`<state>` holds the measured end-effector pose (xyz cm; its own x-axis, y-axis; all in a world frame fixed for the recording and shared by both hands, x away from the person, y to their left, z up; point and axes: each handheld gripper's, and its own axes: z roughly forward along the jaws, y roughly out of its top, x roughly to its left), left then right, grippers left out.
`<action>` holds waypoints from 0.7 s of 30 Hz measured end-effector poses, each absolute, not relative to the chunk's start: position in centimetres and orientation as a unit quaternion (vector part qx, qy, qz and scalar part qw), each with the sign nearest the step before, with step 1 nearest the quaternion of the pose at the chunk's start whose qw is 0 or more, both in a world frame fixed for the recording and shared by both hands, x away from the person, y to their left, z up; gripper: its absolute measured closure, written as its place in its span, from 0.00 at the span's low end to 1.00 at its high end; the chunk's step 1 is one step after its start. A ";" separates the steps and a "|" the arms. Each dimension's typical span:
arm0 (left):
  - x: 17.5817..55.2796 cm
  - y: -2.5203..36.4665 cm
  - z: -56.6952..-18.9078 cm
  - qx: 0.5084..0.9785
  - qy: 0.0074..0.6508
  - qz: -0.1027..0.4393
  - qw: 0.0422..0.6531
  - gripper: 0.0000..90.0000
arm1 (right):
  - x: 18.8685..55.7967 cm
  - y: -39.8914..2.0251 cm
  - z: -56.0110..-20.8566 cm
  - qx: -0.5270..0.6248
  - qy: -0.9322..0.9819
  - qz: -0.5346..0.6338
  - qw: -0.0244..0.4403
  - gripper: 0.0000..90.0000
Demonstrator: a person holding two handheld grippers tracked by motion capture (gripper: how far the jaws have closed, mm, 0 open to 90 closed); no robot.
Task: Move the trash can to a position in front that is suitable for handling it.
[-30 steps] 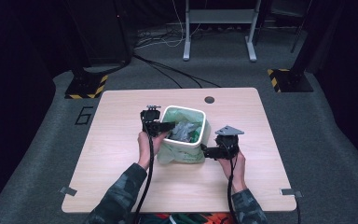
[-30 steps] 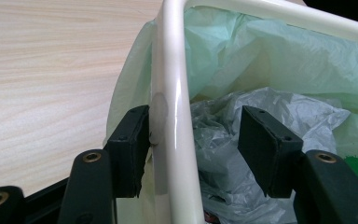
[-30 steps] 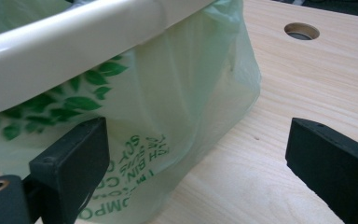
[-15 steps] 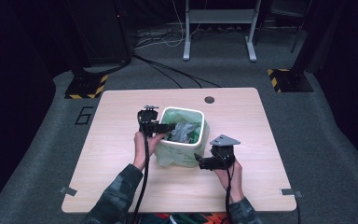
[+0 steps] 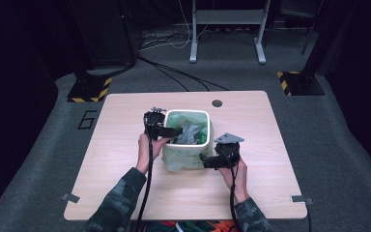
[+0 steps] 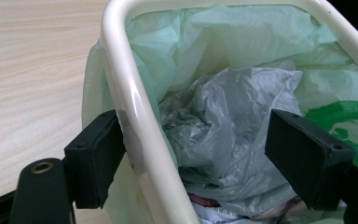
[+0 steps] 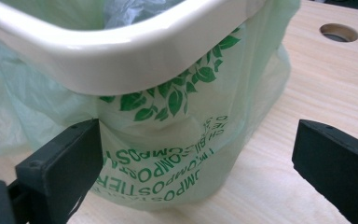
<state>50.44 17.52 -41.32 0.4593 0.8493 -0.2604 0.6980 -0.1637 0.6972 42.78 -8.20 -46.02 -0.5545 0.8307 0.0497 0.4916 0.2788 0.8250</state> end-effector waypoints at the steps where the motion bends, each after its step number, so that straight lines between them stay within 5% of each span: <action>1: 50.6 17.4 -41.3 0.757 0.512 0.096 0.394 0.22 | 43.0 -8.4 -45.9 0.428 0.773 0.422 0.202 0.02; 21: 50.9 18.3 -41.0 0.761 0.489 0.091 0.416 0.14 | 43.0 -10.3 -45.3 0.420 0.762 0.457 0.184 0.07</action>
<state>50.94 18.31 -40.96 0.5051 0.8203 -0.2684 0.6688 -0.1754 0.7224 43.03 -10.29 -45.25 -0.5786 0.8089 0.1040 0.4720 0.2282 0.8516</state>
